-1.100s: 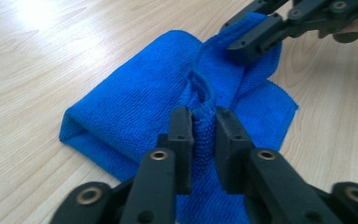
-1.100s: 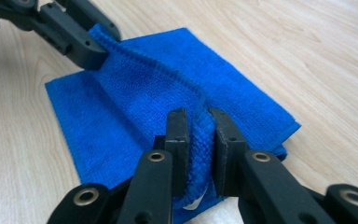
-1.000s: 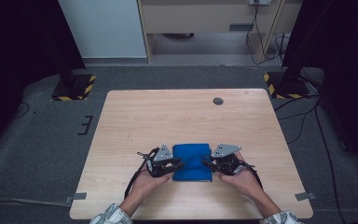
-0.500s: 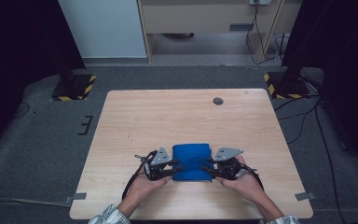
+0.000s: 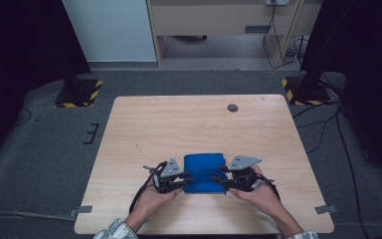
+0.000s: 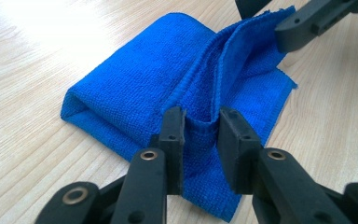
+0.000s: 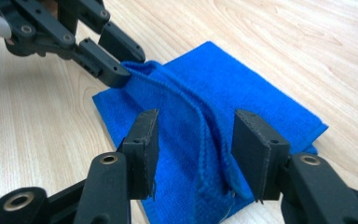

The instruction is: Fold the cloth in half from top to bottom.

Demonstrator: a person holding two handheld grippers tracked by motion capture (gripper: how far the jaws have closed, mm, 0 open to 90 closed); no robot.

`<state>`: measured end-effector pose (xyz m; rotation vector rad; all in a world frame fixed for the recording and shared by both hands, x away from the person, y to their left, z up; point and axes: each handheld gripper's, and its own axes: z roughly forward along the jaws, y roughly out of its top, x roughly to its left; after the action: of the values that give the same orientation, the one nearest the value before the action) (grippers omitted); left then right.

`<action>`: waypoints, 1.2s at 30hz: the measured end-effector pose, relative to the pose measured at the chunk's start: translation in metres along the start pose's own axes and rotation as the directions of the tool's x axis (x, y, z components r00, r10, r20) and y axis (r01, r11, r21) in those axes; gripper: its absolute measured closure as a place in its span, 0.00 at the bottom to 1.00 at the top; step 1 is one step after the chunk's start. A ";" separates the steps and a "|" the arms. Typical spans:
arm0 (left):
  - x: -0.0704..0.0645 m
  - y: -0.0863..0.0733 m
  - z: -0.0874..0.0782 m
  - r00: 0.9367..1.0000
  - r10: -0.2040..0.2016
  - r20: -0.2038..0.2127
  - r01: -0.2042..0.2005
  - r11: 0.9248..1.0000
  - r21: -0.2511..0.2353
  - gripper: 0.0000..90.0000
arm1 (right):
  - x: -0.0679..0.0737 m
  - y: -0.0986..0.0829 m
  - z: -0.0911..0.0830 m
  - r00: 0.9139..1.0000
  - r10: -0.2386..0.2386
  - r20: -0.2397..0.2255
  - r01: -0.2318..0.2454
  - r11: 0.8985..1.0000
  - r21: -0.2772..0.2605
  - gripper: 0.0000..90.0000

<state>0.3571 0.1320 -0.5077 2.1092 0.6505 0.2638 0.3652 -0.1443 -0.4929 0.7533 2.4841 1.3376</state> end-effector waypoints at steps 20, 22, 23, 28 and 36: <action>0.002 -0.003 -0.010 1.000 0.010 -0.012 -0.010 1.000 -0.010 0.81 | -0.031 0.002 0.020 0.993 0.087 0.083 -0.092 0.994 0.064 0.61; 0.002 -0.005 -0.014 1.000 0.005 -0.014 -0.006 1.000 -0.014 0.79 | -0.027 0.001 0.019 0.995 0.082 0.061 -0.086 0.994 0.061 0.62; 0.001 -0.005 -0.016 1.000 -0.002 -0.019 0.001 1.000 -0.026 0.76 | -0.026 0.001 0.018 0.996 0.074 0.056 -0.077 0.995 0.060 0.62; -0.001 -0.005 -0.027 1.000 -0.019 -0.015 0.018 0.997 -0.079 0.61 | -0.020 -0.005 0.016 0.997 0.062 0.045 -0.065 0.995 0.072 0.62; 0.007 -0.003 -0.027 0.997 -0.051 -0.054 0.044 0.991 -0.126 0.58 | -0.012 -0.010 0.012 0.998 0.038 0.052 -0.042 0.995 0.091 0.62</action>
<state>0.3511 0.1562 -0.4946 1.9706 0.6986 0.3306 0.3770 -0.1461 -0.5085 0.8502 2.5189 1.2084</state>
